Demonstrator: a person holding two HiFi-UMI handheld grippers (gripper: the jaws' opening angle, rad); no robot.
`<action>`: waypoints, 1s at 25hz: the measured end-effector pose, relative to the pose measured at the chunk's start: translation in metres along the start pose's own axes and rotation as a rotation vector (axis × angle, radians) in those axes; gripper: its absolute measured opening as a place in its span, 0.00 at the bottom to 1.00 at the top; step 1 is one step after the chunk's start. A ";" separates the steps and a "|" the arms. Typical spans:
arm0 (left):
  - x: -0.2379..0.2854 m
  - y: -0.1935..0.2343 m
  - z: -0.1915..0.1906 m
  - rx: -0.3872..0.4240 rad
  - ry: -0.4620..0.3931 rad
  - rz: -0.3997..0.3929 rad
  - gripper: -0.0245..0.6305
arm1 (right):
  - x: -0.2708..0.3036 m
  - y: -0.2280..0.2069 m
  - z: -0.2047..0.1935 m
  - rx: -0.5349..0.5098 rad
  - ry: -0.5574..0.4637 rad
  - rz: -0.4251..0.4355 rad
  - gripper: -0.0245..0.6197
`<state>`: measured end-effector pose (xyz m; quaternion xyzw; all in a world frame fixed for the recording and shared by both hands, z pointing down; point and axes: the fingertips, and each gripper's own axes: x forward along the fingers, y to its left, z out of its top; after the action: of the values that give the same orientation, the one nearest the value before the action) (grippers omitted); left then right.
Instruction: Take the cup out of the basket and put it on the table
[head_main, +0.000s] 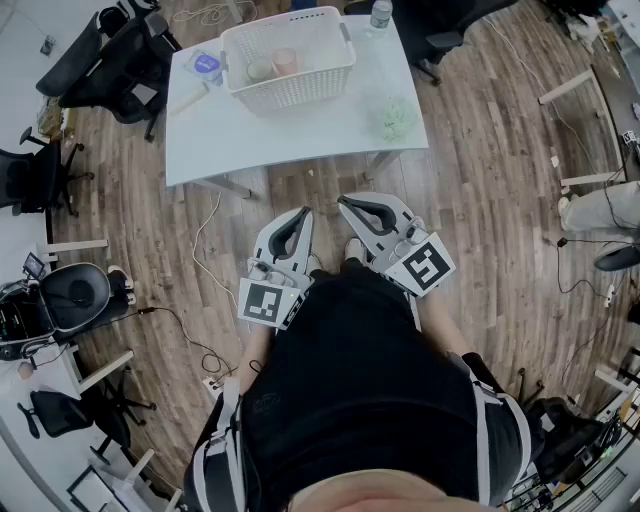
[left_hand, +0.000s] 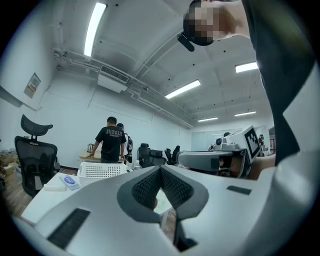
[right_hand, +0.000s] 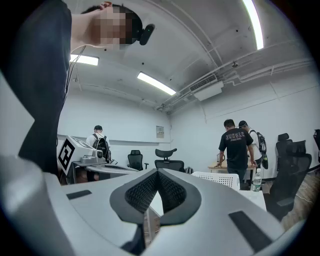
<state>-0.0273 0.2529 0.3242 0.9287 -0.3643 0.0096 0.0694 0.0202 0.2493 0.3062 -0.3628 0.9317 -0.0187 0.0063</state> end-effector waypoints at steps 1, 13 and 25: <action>0.002 -0.002 0.000 0.004 0.001 -0.002 0.07 | -0.001 -0.002 0.000 0.003 -0.001 -0.004 0.07; 0.007 -0.004 0.000 0.013 0.003 0.008 0.07 | -0.003 -0.004 -0.002 0.019 -0.006 0.025 0.07; 0.031 -0.017 -0.002 0.013 0.014 0.046 0.07 | -0.019 -0.030 -0.011 0.037 0.024 0.027 0.07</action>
<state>0.0073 0.2448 0.3257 0.9203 -0.3851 0.0200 0.0658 0.0541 0.2407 0.3179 -0.3496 0.9360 -0.0402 0.0019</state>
